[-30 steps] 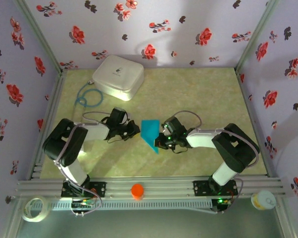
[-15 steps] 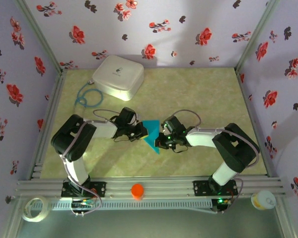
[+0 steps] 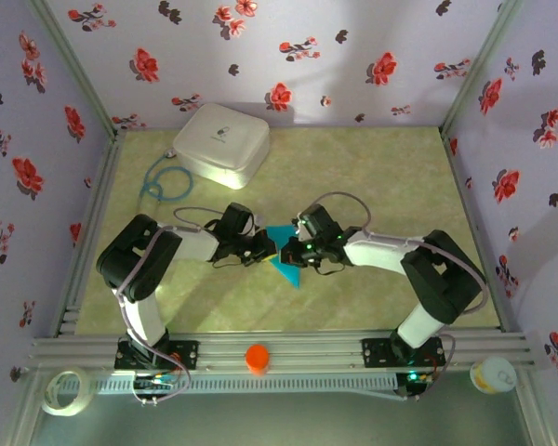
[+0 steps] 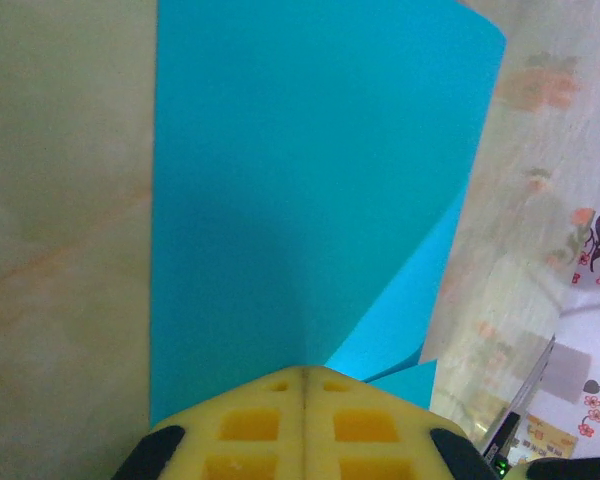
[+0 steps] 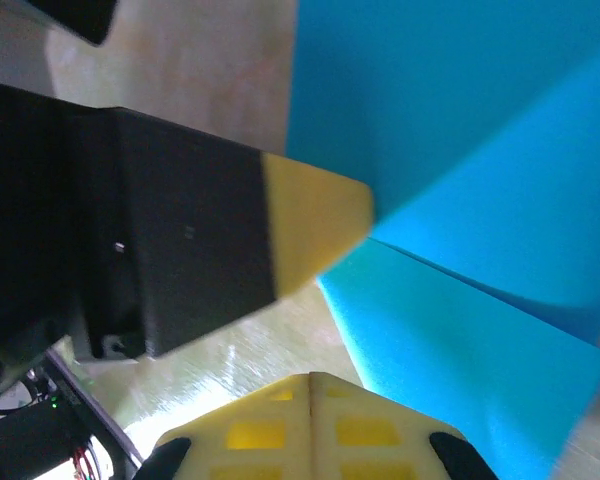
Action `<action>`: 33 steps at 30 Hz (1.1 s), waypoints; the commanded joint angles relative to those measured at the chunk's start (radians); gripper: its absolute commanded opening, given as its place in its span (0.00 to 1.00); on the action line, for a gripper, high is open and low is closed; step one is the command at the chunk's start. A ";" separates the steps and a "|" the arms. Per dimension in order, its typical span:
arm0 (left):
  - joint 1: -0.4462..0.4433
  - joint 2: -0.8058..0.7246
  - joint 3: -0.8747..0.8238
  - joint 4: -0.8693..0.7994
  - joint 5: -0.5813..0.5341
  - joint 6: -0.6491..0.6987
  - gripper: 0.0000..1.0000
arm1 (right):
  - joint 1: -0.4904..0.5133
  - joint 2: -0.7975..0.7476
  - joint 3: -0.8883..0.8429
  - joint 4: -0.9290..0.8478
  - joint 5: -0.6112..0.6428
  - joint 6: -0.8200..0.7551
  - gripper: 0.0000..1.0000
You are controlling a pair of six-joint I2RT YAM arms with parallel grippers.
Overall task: Fold a paper plane with a square sheet of paper (pick it up from the middle)
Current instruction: Third fold the triangle at the center of the table.
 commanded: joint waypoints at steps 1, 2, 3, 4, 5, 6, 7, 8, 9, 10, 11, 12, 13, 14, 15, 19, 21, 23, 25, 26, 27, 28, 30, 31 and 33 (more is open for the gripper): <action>0.000 0.021 -0.029 -0.043 -0.021 0.003 0.00 | 0.015 0.065 0.015 0.037 -0.014 0.032 0.03; 0.000 0.022 -0.029 -0.044 -0.020 0.004 0.00 | 0.018 0.076 0.018 0.054 -0.017 0.040 0.03; 0.000 0.022 -0.028 -0.043 -0.018 0.003 0.00 | 0.020 0.087 0.020 0.070 -0.019 0.048 0.03; 0.000 0.022 -0.028 -0.043 -0.018 0.003 0.00 | 0.023 0.096 0.021 0.084 -0.023 0.053 0.03; 0.000 0.022 -0.029 -0.041 -0.018 0.003 0.00 | 0.025 0.098 0.021 0.091 -0.021 0.054 0.03; 0.000 0.021 -0.031 -0.041 -0.018 0.001 0.00 | 0.027 0.105 0.021 0.092 -0.014 0.052 0.03; 0.000 0.022 -0.031 -0.040 -0.019 0.001 0.00 | 0.026 0.111 0.020 0.085 -0.008 0.050 0.03; 0.000 0.022 -0.031 -0.039 -0.018 0.001 0.00 | 0.027 0.119 0.020 0.073 -0.002 0.043 0.03; 0.000 0.024 -0.031 -0.038 -0.021 0.001 0.00 | 0.027 0.125 0.017 0.050 0.005 0.032 0.03; 0.000 0.024 -0.031 -0.038 -0.021 0.001 0.00 | 0.026 0.130 0.009 0.029 0.011 0.024 0.03; 0.000 0.023 -0.031 -0.037 -0.021 0.000 0.00 | 0.027 0.128 -0.005 0.026 0.013 0.020 0.03; 0.000 0.023 -0.032 -0.036 -0.021 0.001 0.00 | 0.027 0.124 -0.025 0.030 0.014 0.019 0.03; 0.000 0.025 -0.033 -0.036 -0.022 0.001 0.00 | 0.026 0.118 -0.042 0.033 0.015 0.017 0.03; 0.000 0.025 -0.034 -0.036 -0.022 0.001 0.00 | 0.027 0.112 -0.052 0.030 0.014 0.012 0.03; 0.001 0.028 -0.034 -0.036 -0.022 0.001 0.00 | 0.027 0.104 -0.059 0.022 0.012 0.009 0.03; 0.002 0.029 -0.037 -0.032 -0.023 0.000 0.00 | 0.027 0.051 -0.061 -0.020 0.025 -0.001 0.03; 0.002 0.030 -0.037 -0.030 -0.024 0.000 0.00 | 0.026 0.029 -0.050 -0.018 0.024 0.003 0.03; 0.002 0.030 -0.036 -0.030 -0.024 0.000 0.00 | 0.031 0.024 -0.032 -0.001 0.011 0.012 0.03; 0.002 0.030 -0.037 -0.030 -0.024 -0.001 0.00 | 0.040 0.034 -0.014 0.028 0.001 0.021 0.03; 0.003 0.030 -0.039 -0.030 -0.024 -0.001 0.00 | 0.041 0.042 -0.007 0.040 -0.001 0.026 0.03; 0.002 0.030 -0.038 -0.030 -0.024 -0.002 0.00 | 0.042 0.060 0.002 0.049 -0.006 0.032 0.03; 0.002 0.030 -0.039 -0.028 -0.024 -0.002 0.00 | 0.042 0.076 0.011 0.051 -0.009 0.034 0.03; 0.002 0.029 -0.039 -0.027 -0.024 -0.002 0.00 | 0.044 0.111 0.018 0.057 -0.007 0.033 0.04; 0.002 0.030 -0.038 -0.027 -0.023 -0.003 0.00 | 0.042 0.121 0.016 0.060 -0.005 0.030 0.04; 0.002 0.030 -0.040 -0.027 -0.024 -0.004 0.00 | 0.039 0.138 0.002 0.058 0.002 0.026 0.04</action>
